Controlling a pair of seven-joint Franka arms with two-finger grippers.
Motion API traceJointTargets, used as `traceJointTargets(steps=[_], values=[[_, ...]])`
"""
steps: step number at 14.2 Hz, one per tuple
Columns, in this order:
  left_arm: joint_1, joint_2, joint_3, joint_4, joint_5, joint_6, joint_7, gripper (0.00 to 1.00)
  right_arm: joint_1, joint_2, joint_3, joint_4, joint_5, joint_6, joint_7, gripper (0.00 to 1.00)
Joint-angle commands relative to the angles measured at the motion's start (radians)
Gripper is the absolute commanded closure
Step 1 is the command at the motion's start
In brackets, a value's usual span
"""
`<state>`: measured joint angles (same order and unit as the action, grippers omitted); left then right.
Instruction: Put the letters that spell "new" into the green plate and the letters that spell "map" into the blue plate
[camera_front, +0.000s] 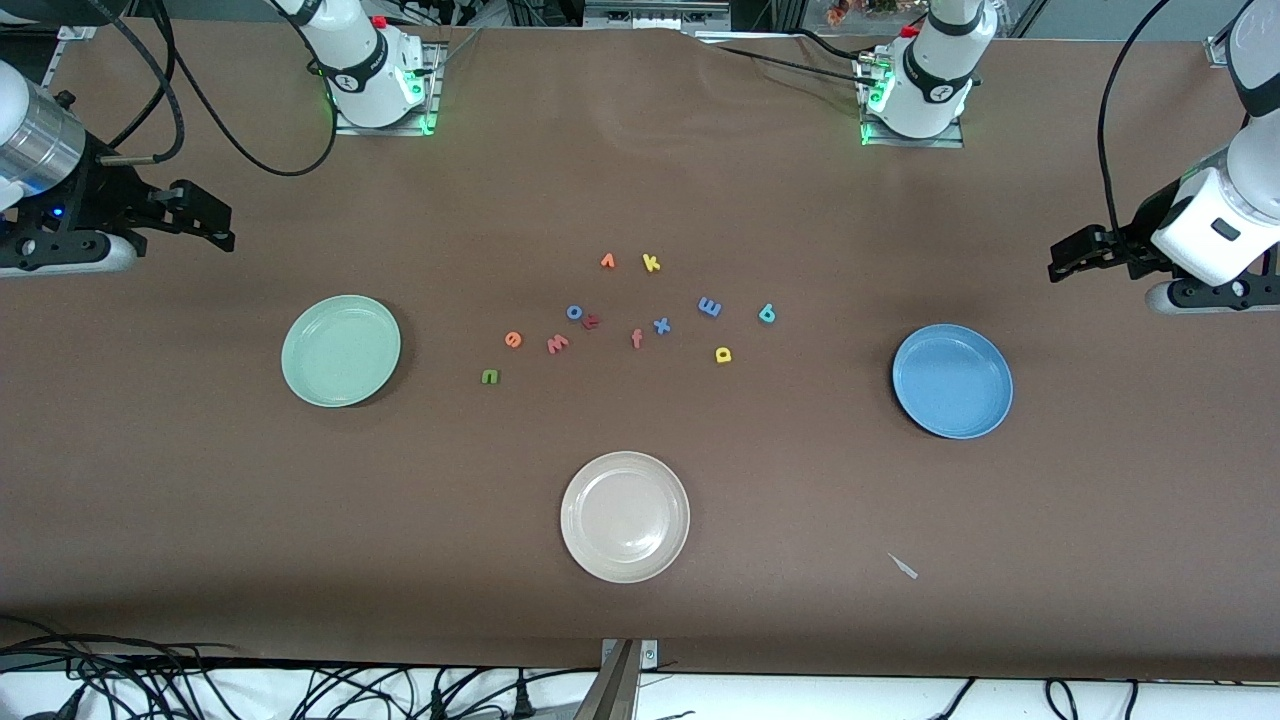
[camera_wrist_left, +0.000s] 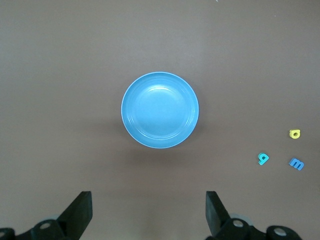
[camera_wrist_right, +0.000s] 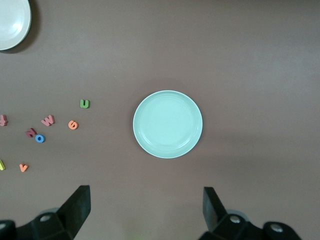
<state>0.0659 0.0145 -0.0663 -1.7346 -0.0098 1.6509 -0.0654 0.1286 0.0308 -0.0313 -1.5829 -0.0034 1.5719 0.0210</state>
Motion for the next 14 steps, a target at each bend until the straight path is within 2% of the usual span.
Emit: traceJointTargets(steps=[1, 14], values=[[-0.005, -0.018, -0.001, -0.013, 0.034, -0.006, 0.016, 0.0, -0.006, -0.005, 0.002, 0.0, 0.0, 0.003, 0.002, 0.0], [0.0, -0.016, -0.001, -0.011, 0.022, -0.013, 0.016, 0.0, -0.004, 0.001, 0.002, 0.0, 0.0, 0.003, -0.009, 0.0]])
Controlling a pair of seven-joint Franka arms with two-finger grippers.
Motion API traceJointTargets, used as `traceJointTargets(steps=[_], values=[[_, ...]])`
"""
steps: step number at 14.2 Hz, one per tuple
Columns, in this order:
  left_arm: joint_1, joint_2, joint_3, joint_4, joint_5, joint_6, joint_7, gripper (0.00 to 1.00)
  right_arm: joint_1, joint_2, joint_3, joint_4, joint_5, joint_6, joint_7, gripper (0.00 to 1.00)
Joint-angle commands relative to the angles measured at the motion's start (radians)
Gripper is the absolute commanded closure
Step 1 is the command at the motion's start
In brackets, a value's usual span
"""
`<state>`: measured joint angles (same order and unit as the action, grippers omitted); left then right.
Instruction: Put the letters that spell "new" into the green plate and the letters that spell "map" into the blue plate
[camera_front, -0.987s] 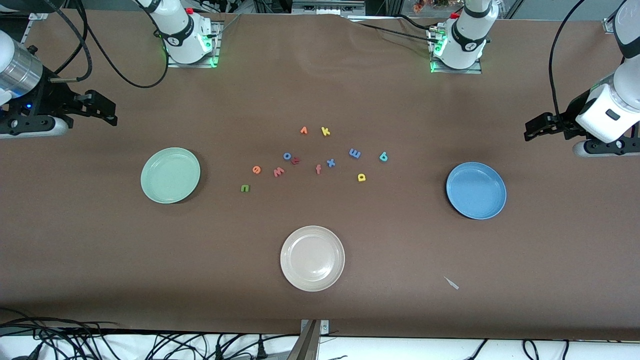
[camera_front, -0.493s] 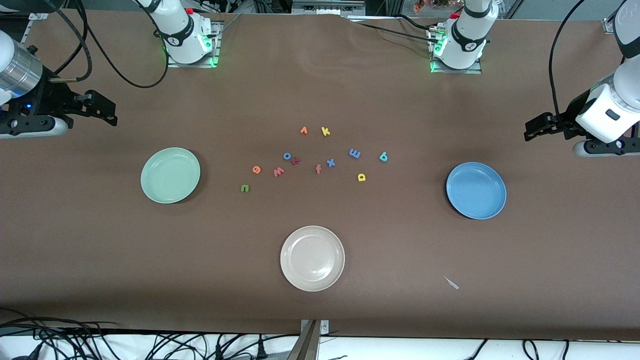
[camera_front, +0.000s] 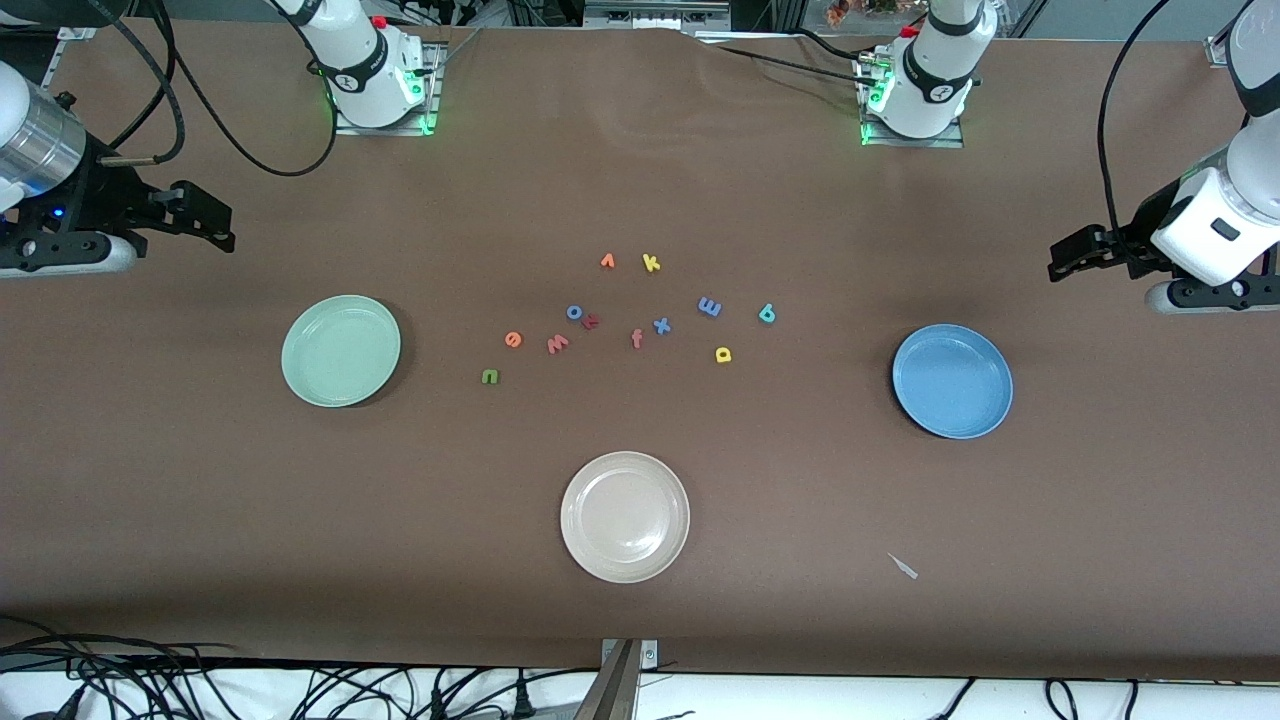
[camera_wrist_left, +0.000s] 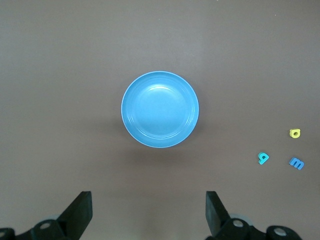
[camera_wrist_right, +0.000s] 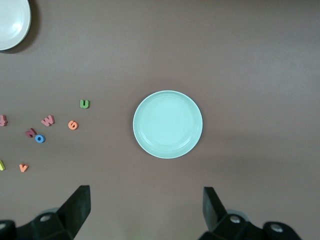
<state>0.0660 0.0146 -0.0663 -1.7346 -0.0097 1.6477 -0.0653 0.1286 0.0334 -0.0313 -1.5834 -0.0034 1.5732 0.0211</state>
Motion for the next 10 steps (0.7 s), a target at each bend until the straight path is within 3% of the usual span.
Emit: traceJointTargets(steps=[1, 10], values=[[0.002, -0.016, 0.0, -0.011, 0.021, -0.009, 0.018, 0.0, -0.004, -0.001, 0.002, 0.0, 0.0, 0.002, -0.009, 0.0], [0.002, -0.013, 0.0, -0.011, 0.02, -0.016, 0.018, 0.0, -0.006, -0.01, 0.001, -0.004, 0.002, -0.012, -0.009, 0.0]])
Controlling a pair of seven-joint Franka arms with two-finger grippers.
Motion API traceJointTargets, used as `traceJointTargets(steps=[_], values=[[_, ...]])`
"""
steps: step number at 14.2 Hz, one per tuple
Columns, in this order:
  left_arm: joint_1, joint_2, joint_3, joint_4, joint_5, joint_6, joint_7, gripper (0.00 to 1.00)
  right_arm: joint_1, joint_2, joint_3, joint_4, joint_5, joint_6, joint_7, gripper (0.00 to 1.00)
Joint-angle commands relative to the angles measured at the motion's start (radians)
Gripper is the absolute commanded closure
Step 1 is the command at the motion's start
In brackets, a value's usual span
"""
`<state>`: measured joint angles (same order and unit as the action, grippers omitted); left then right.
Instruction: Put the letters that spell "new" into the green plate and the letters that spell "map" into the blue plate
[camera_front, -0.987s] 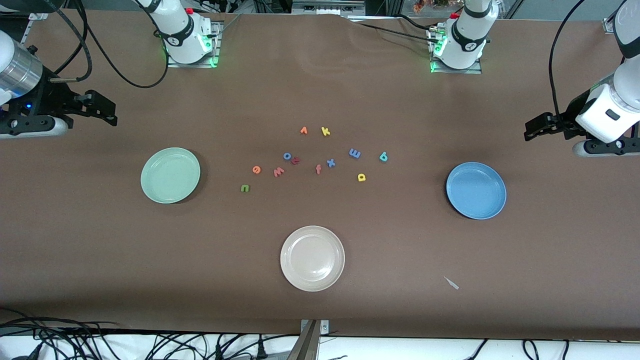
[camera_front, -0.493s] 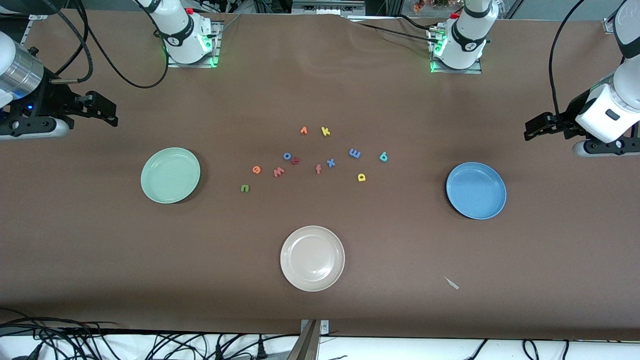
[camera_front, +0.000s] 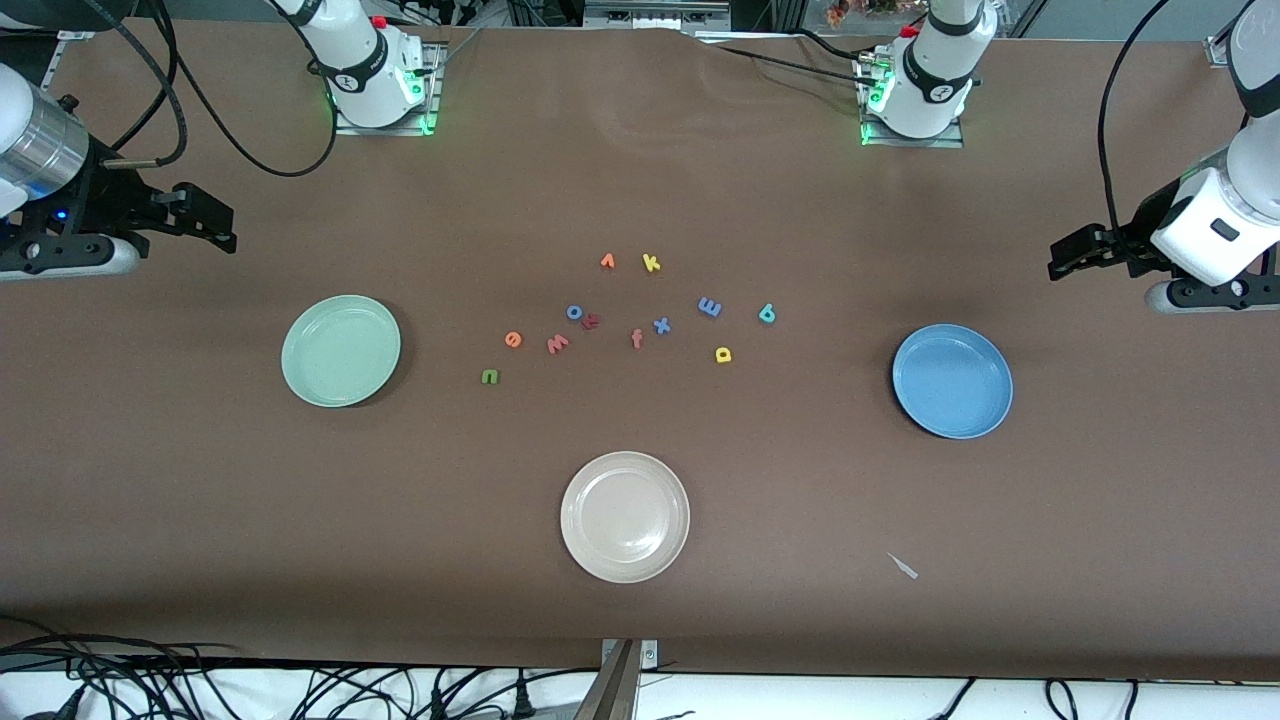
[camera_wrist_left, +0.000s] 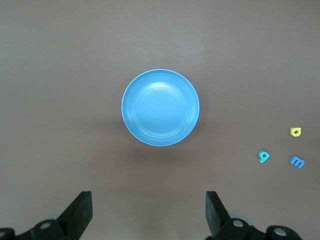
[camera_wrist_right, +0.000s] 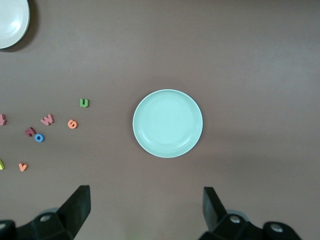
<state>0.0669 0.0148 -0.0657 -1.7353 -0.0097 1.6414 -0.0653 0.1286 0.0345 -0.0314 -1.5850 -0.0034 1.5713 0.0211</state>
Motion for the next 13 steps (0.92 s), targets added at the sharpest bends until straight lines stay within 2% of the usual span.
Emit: traceJointTargets(steps=[1, 13], values=[[0.002, -0.013, -0.002, -0.01, 0.02, -0.009, 0.018, 0.0, -0.006, -0.012, 0.001, -0.003, 0.002, -0.008, -0.009, 0.0], [-0.002, -0.01, -0.002, -0.01, 0.02, -0.011, 0.018, 0.0, -0.004, -0.01, 0.002, -0.01, 0.002, -0.005, 0.002, 0.0]])
